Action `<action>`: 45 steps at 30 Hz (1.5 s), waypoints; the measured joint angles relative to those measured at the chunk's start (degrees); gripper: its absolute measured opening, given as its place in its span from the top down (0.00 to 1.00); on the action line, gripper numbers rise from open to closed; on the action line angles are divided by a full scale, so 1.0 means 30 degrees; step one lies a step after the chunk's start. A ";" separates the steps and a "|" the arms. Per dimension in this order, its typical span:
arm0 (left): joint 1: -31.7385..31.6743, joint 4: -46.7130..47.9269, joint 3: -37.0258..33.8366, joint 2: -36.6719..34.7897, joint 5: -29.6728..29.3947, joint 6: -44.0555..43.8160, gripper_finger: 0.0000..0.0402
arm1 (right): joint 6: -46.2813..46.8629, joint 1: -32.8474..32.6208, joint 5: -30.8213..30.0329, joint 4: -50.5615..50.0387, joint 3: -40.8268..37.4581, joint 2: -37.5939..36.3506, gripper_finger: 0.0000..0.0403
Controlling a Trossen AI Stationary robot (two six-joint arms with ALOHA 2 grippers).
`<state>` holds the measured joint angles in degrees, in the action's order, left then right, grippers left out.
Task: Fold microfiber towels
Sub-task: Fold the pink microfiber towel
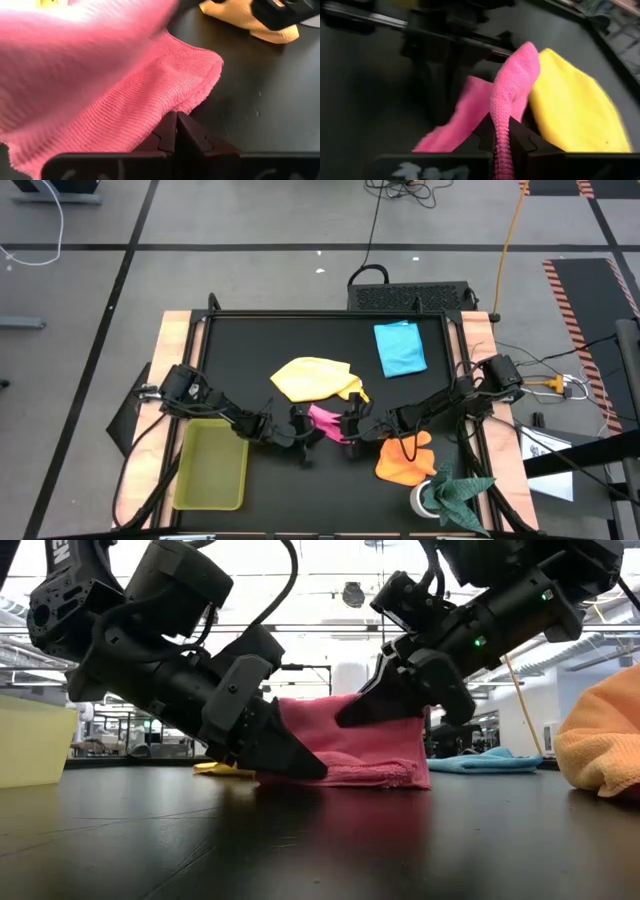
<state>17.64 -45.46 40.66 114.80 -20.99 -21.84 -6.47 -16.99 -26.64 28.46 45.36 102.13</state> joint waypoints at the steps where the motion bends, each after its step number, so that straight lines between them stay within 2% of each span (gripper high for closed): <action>1: -0.0005 -0.0002 0.0000 0.0000 0.0000 -0.0034 0.96 | 0.0130 0.0000 0.0476 -0.0001 0.0000 0.0000 0.98; 7: -0.0019 -0.0252 0.0000 0.0000 -0.0007 -0.0134 0.99 | 0.1109 0.0000 0.0985 0.0006 0.0000 0.0007 0.98; 13: -0.0019 -0.0528 0.0000 0.0000 0.0069 -0.0102 0.94 | 0.2389 0.0007 0.2249 0.0338 0.0000 0.0640 0.97; 16: -0.0019 -0.0530 0.0000 0.0000 0.1344 0.0447 0.91 | 0.3085 0.0010 0.2462 0.0577 0.0000 0.0942 0.95; 21: -0.0019 -0.0509 0.0000 -0.0003 0.3678 0.0552 0.76 | 0.3696 0.0049 0.2482 0.0604 0.0000 0.0947 0.85; 25: 0.0024 -0.0458 0.0000 -0.0087 0.5715 -0.0395 0.62 | 0.4050 0.0115 0.2551 0.0479 0.0000 0.0947 0.74; 28: 0.0400 -0.0554 -0.0015 -0.0582 0.6608 -0.0355 0.55 | 0.4433 0.0275 0.2992 0.0493 -0.0007 0.0947 0.64; 32: 0.1408 -0.0857 -0.0015 -0.1831 0.5028 0.0783 0.54 | 0.4423 0.0521 0.4093 0.0850 -0.0007 0.0947 0.52; 37: 0.2037 -0.0800 0.0007 -0.3827 0.0873 0.1956 0.60 | 0.4057 0.0546 0.4489 0.0769 -0.0015 0.0361 0.42; 41: 0.1270 -0.0349 0.0022 -0.4819 -0.0409 0.2393 0.66 | 0.4430 0.0517 0.4489 0.0042 -0.0015 -0.0547 0.40; 45: -0.0320 0.1694 0.0015 -0.4889 -0.0479 0.1593 0.73 | 0.5653 0.0517 0.4489 -0.1374 -0.0015 -0.1668 0.46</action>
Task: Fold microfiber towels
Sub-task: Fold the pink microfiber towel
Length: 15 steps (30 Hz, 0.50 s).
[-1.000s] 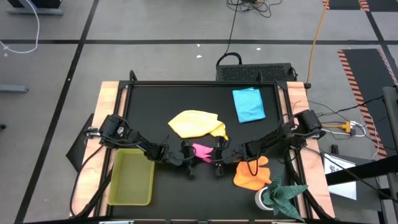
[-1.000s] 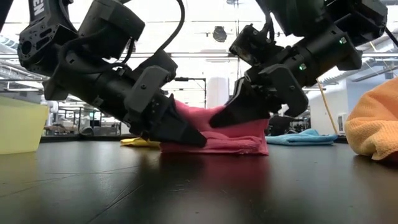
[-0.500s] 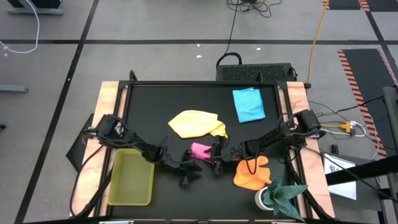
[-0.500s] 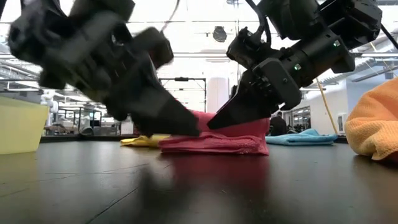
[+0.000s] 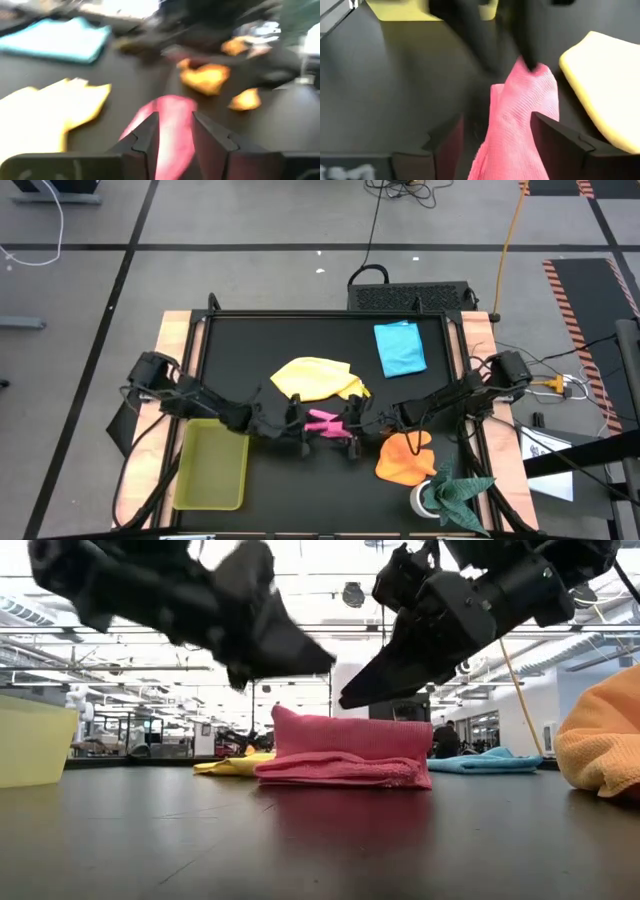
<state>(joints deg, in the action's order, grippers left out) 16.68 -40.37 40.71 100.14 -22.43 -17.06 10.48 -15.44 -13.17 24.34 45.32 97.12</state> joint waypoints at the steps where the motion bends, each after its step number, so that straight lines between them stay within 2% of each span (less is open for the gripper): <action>1: -0.0413 0.0591 0.0000 0.0000 -0.0009 -0.0411 0.74 | 0.0224 0.0000 0.0000 -0.0278 0.0000 -0.0191 0.48; 6: -0.1777 0.3353 -0.0007 0.0004 0.0385 -0.1908 0.81 | 0.1282 0.0000 0.0091 -0.1237 0.0000 -0.0473 0.64; 12: -0.1669 0.5215 0.0000 0.0000 0.0808 -0.2265 0.86 | 0.2647 0.0022 0.0569 -0.1643 -0.0376 -0.0135 0.88; 15: -0.1486 0.6047 -0.0007 0.0007 0.0324 -0.2492 0.87 | 0.3215 0.0022 0.0486 -0.1452 -0.1129 -0.0019 0.98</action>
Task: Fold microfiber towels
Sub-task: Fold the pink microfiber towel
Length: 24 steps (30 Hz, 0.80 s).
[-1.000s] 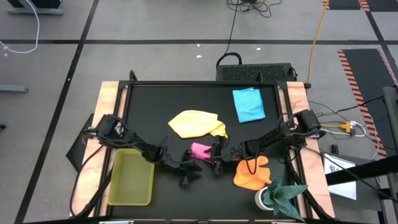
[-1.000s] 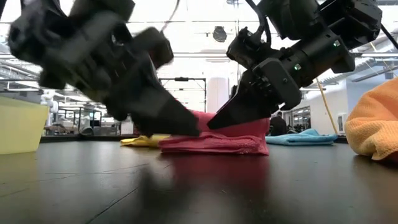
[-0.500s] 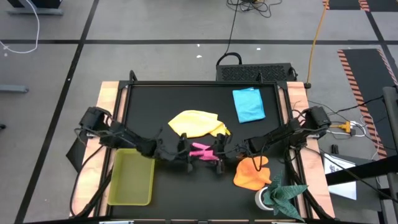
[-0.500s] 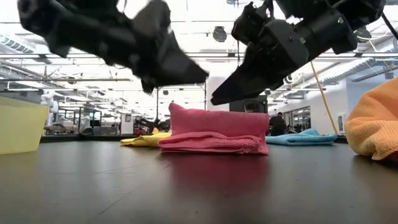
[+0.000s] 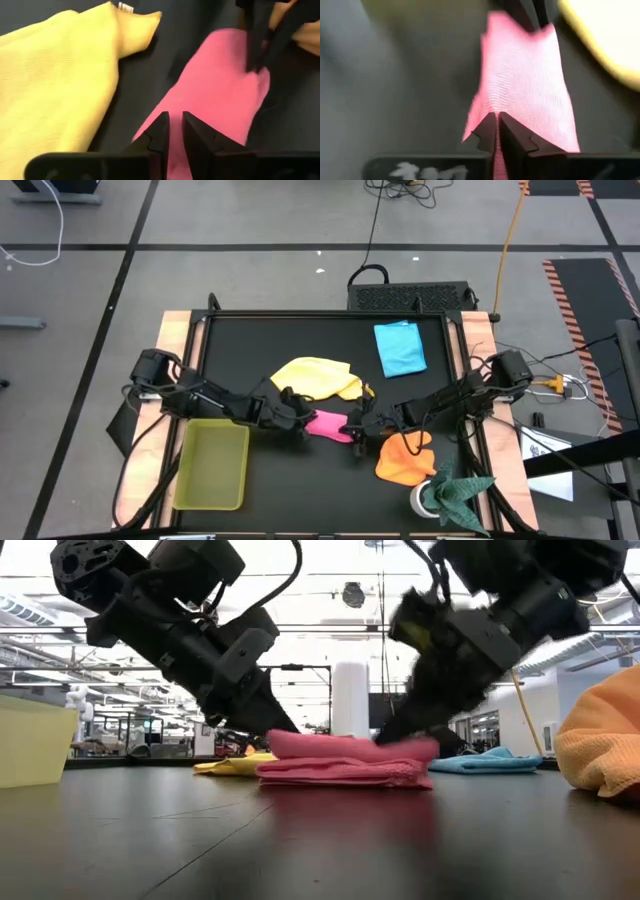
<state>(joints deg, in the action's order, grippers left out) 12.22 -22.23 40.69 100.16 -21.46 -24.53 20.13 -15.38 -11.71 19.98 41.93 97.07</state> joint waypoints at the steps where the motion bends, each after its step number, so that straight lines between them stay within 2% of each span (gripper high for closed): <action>1: 0.0089 0.0235 0.0007 0.0000 -0.0250 -0.0007 0.88 | 0.0126 0.0000 -0.0007 0.0421 -0.0276 0.0152 0.99; 8: 0.0493 0.0633 -0.0001 0.0007 -0.0690 0.0118 0.89 | 0.0567 0.0002 0.0503 0.4698 -0.1836 0.1152 0.96; 13: 0.0945 -0.0461 -0.0018 -0.0452 -0.0728 0.0322 0.89 | 0.0014 -0.0022 0.0512 0.5398 -0.1829 0.1140 0.96; 16: 0.1210 -0.2680 0.0180 -0.0670 -0.0695 0.1356 0.89 | -0.0365 -0.0022 0.0546 0.5746 -0.1822 0.1084 0.96; 19: 0.1051 -0.3529 0.0067 -0.0526 -0.0187 0.2758 0.89 | -0.0437 -0.0029 0.0577 0.5960 -0.1822 0.1075 0.96; 21: 0.0670 -0.3444 0.0135 -0.0172 0.0296 0.2979 0.89 | -0.0435 -0.0029 0.0577 0.6136 -0.1820 0.1075 0.96; 24: 0.0228 -0.1735 0.0080 0.0478 0.0754 0.2256 0.89 | -0.0434 -0.0029 0.0577 0.6146 -0.1822 0.1068 0.96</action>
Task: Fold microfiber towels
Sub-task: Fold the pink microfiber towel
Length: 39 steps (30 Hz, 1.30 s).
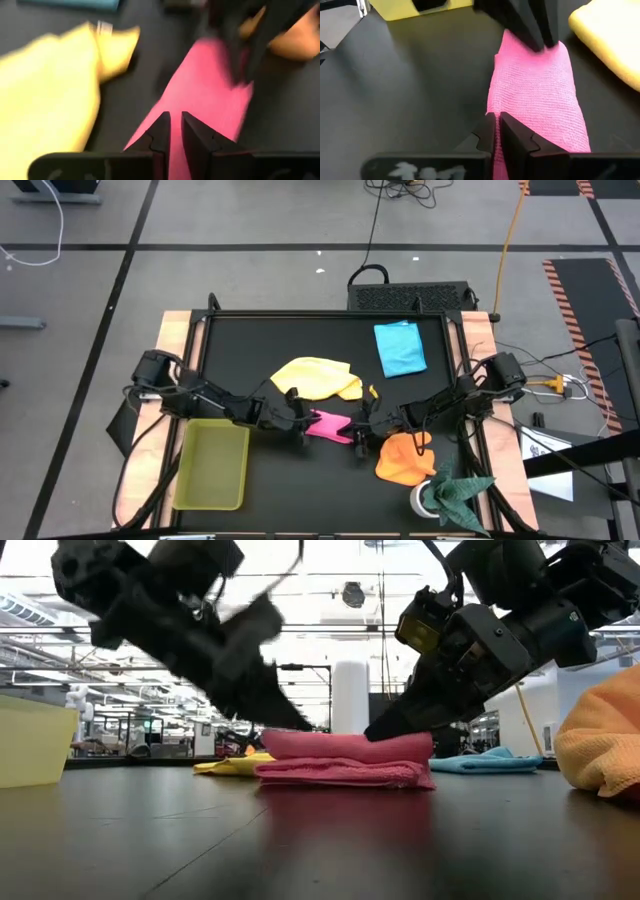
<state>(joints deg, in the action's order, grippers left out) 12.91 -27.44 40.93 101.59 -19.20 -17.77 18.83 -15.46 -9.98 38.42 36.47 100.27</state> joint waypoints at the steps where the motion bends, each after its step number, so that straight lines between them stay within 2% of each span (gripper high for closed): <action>1: -0.0072 0.0312 -0.0003 0.0246 0.0244 -0.0141 0.89 | -0.0006 0.0000 0.0000 -0.0062 0.0007 0.0000 0.96; 8: 0.0131 0.0622 0.0029 0.1348 0.0851 -0.0623 0.89 | -0.0553 0.0000 0.0353 -0.0399 0.0000 -0.0121 0.93; 13: 0.0117 0.0685 0.0015 0.1054 0.0806 -0.0428 0.89 | -0.0563 0.0029 0.1930 0.0277 0.0007 -0.0864 0.82; 17: 0.0117 0.0599 0.0007 0.0322 0.0768 -0.0260 0.89 | -0.0148 0.0105 0.1589 0.1337 0.0007 -0.1011 0.73; 19: 0.0117 0.0513 0.0007 -0.0094 0.0684 -0.0253 0.89 | 0.0313 0.0189 0.0586 0.0586 0.0015 -0.1008 0.72; 22: 0.0117 0.0058 0.0007 -0.0303 0.0640 -0.0096 0.89 | 0.0997 0.0336 -0.0683 -0.0879 0.0010 -0.0715 0.75; 27: -0.0113 0.0195 0.0007 0.0443 0.1580 0.0372 0.89 | 0.1275 0.0510 -0.0663 -0.1040 0.0007 0.0548 0.86; 33: 0.0028 0.0846 0.0015 0.1052 0.1509 0.0292 0.89 | 0.0774 0.0510 -0.0670 -0.0949 0.0019 0.0923 0.98; 39: 0.0473 0.1431 0.0011 0.0203 0.1365 0.0374 0.89 | 0.0056 0.0495 -0.0594 -0.0907 0.0015 0.0540 0.97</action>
<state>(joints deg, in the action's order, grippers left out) 14.32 -23.14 40.96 102.20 -15.10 -16.64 19.00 -13.98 -11.76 35.70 36.51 101.89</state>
